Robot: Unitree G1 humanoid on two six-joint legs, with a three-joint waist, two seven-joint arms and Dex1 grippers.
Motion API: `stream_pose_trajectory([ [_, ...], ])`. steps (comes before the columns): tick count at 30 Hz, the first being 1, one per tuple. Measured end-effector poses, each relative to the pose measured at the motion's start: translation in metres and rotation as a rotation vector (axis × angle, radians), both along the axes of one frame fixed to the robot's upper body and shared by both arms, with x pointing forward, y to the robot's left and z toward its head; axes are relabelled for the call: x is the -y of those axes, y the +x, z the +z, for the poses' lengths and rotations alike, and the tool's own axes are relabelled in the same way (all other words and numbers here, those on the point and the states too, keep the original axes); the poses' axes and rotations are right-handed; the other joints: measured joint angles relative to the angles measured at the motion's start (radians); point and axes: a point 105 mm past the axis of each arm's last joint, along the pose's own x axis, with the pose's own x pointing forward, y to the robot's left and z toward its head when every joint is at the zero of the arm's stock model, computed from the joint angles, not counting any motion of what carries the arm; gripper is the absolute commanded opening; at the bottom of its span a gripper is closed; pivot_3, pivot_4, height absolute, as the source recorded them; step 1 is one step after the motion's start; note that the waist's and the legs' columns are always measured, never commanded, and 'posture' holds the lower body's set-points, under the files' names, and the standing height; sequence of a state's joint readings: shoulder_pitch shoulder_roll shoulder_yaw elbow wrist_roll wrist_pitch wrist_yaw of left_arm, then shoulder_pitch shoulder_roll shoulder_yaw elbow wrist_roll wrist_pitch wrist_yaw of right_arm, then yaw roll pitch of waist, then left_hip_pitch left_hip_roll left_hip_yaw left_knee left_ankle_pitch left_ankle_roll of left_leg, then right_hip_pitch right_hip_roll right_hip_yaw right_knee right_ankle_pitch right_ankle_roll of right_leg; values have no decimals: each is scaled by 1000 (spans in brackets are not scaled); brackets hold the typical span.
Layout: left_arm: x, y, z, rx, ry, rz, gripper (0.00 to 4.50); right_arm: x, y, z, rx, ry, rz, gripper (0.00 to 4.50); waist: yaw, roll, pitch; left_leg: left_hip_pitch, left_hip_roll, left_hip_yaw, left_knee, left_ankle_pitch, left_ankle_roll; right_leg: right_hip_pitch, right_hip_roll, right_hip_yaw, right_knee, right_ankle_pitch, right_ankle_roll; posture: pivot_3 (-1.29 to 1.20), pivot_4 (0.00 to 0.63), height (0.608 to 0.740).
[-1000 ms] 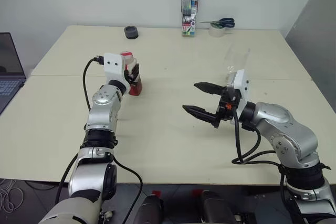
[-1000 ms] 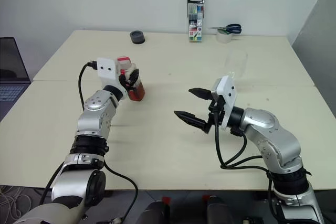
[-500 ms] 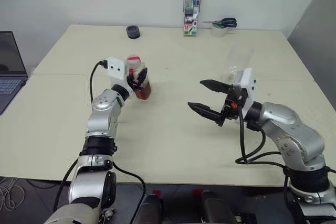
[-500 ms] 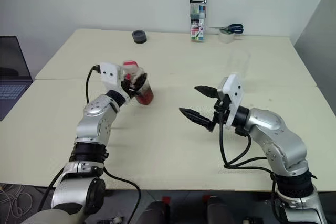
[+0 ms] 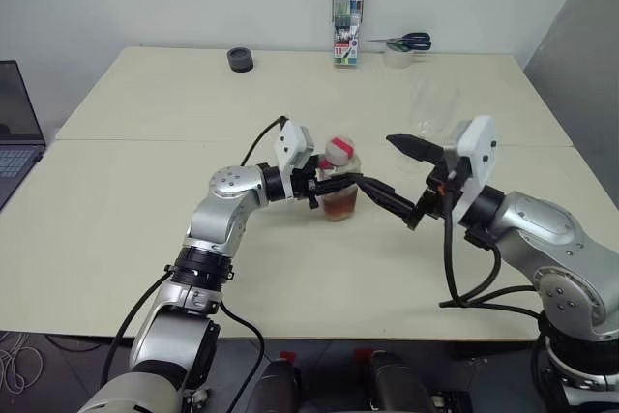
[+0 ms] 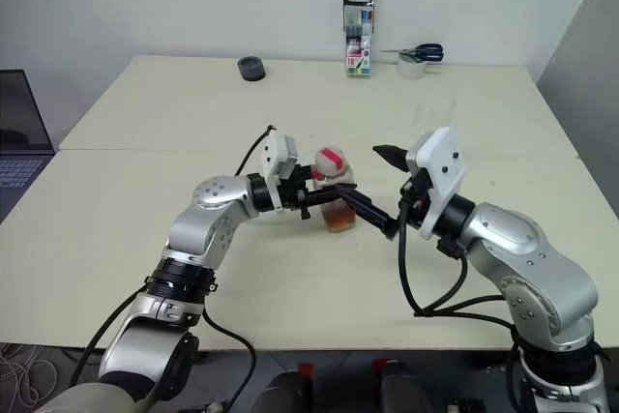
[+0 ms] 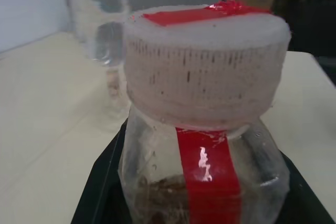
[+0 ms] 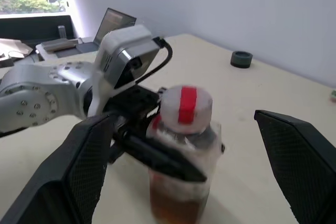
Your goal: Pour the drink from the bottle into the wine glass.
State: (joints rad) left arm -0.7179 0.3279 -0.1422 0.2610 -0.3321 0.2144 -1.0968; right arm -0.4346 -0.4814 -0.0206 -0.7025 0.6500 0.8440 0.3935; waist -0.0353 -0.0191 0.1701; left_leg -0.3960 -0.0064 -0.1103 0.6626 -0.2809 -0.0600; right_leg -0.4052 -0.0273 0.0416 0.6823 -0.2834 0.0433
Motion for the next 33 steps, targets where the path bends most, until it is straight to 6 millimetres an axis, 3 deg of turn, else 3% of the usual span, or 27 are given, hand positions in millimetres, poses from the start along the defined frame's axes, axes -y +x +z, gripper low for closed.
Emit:
stream_pose_trajectory([
  [6, 14, -9, 2, 23, 24, -113, 1767, -18, 0, -5, -12, -5, 35, 4500, 0, 0, 0, 0, 0, 0, 0, 0, 0, 0, 0, 0, 0, 0, 0, 0, 150, 740],
  [15, 16, -12, -1, 37, 49, -137, 1767, -19, 15, -8, -17, -1, -12, 4500, 0, 0, 0, 0, 0, 0, 0, 0, 0, 0, 0, 0, 0, 0, 0, 0, 150, 740],
  [23, 14, -12, -5, 25, 50, -130, 1766, -21, 16, -12, -23, -10, -8, 1830, 0, 0, 0, 0, 0, 0, 0, 0, 0, 0, 0, 0, 0, 0, 0, 0, 150, 740],
  [29, 15, -17, -9, 3, 46, -137, 1765, -20, 12, -16, -17, -45, 35, 1843, 0, 0, 0, 0, 0, 0, 0, 0, 0, 0, 0, 0, 0, 0, 0, 0, 150, 740],
  [33, 15, -24, -12, -6, 56, -168, 1763, -16, 11, -16, 13, -164, 199, 1843, 0, 0, 0, 0, 0, 1, 1, 0, 1, 0, 0, 0, 0, 0, 0, 0, 150, 740],
])
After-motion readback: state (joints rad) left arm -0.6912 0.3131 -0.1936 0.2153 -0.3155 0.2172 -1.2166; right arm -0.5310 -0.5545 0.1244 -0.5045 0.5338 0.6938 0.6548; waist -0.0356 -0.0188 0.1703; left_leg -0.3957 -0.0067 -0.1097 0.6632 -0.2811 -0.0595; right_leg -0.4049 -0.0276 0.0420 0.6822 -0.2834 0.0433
